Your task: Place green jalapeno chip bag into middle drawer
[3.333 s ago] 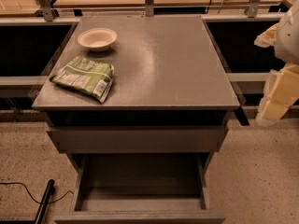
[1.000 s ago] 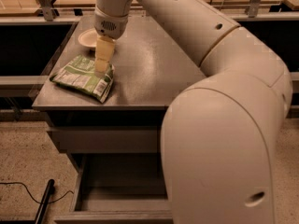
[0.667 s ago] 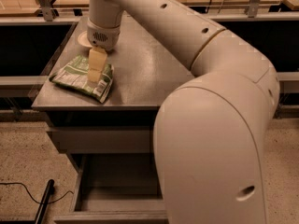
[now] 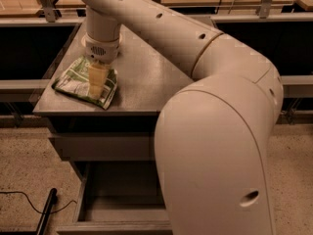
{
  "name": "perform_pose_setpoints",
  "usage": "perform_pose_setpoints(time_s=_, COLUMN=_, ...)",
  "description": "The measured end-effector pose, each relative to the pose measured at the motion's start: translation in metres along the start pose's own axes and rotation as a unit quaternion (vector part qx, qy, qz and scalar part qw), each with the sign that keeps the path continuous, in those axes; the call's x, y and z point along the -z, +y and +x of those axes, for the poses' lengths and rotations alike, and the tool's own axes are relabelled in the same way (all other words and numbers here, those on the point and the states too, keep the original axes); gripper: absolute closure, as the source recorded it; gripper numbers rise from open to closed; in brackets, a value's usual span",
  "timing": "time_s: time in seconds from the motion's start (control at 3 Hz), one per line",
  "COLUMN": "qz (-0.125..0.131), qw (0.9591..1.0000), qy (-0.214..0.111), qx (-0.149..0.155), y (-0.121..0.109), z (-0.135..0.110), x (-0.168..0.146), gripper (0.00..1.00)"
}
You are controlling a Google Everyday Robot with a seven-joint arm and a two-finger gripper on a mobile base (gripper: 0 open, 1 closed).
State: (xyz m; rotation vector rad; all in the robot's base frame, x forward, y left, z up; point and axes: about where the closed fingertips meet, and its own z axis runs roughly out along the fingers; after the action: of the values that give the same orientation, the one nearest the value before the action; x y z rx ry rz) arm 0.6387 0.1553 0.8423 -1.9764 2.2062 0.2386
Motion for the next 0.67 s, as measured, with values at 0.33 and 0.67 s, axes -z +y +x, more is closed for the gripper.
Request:
perform_pose_setpoints(time_s=0.33, qz=0.007, qw=0.9999, qy=-0.012, qx=0.006, y=0.006, z=-0.004, x=0.007, gripper=0.64)
perform_pose_setpoints(time_s=0.67, qz=0.026, qw=0.9967, qy=-0.071, qx=0.030, y=0.017, z=0.000, x=0.041, gripper=0.88)
